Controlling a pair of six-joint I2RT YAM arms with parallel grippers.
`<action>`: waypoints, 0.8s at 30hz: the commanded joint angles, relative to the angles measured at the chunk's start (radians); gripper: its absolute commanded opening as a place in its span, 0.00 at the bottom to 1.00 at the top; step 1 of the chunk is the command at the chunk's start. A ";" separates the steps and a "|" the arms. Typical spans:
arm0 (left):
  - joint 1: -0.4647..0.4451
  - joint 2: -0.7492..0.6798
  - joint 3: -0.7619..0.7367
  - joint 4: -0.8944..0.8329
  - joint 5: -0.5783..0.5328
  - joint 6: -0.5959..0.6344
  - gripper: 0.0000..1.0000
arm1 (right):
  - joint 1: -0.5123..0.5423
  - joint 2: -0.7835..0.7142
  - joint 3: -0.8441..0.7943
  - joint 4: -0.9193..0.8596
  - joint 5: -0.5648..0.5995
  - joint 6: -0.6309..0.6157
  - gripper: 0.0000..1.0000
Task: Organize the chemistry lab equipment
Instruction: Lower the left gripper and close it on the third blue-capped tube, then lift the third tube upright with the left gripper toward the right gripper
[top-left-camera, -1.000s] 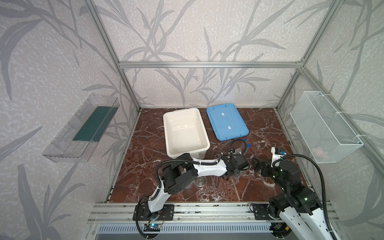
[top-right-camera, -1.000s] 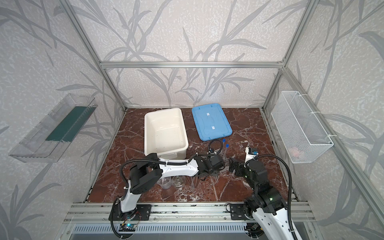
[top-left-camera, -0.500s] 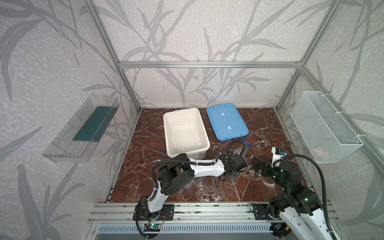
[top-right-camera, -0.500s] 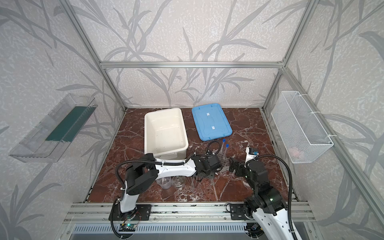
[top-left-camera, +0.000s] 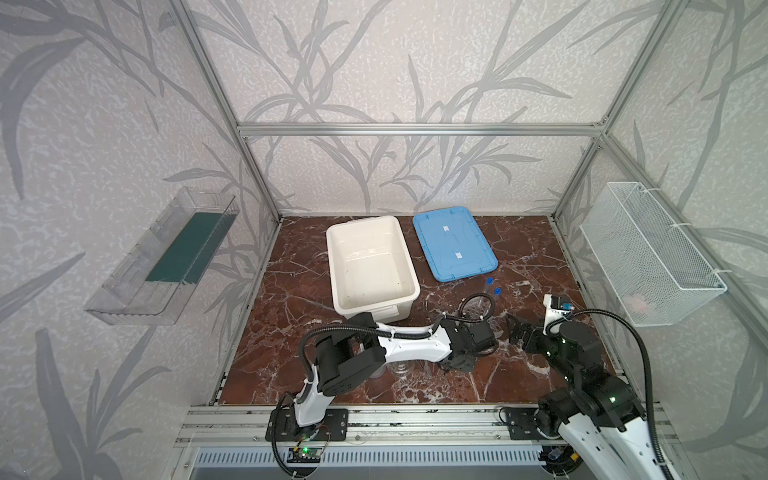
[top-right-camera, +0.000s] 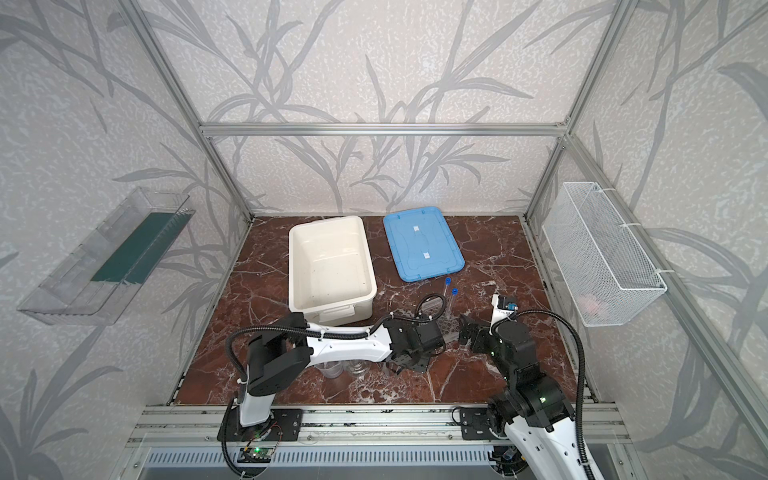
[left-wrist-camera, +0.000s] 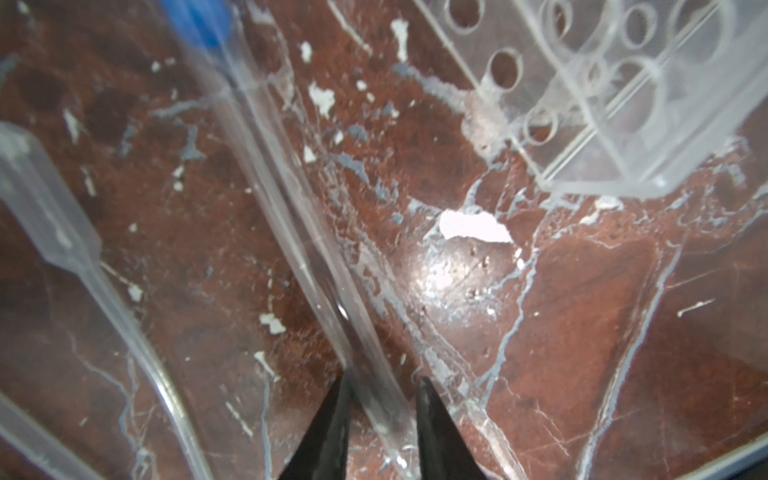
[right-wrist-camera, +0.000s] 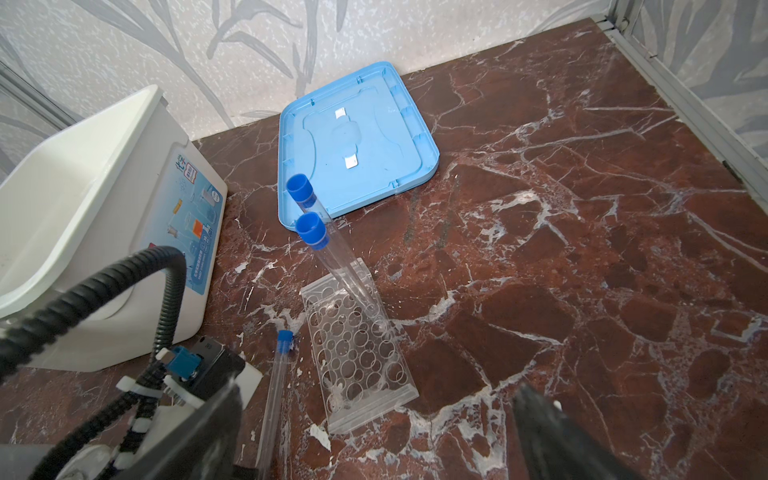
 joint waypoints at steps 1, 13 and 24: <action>0.014 -0.003 -0.039 -0.028 0.033 -0.016 0.28 | -0.003 -0.011 -0.002 0.012 0.008 -0.010 1.00; 0.014 -0.158 -0.174 0.123 -0.082 -0.020 0.20 | -0.003 0.021 0.000 0.052 -0.084 -0.034 0.99; 0.013 -0.350 -0.422 0.527 -0.043 0.128 0.18 | -0.003 0.199 0.092 0.109 -0.362 -0.063 0.99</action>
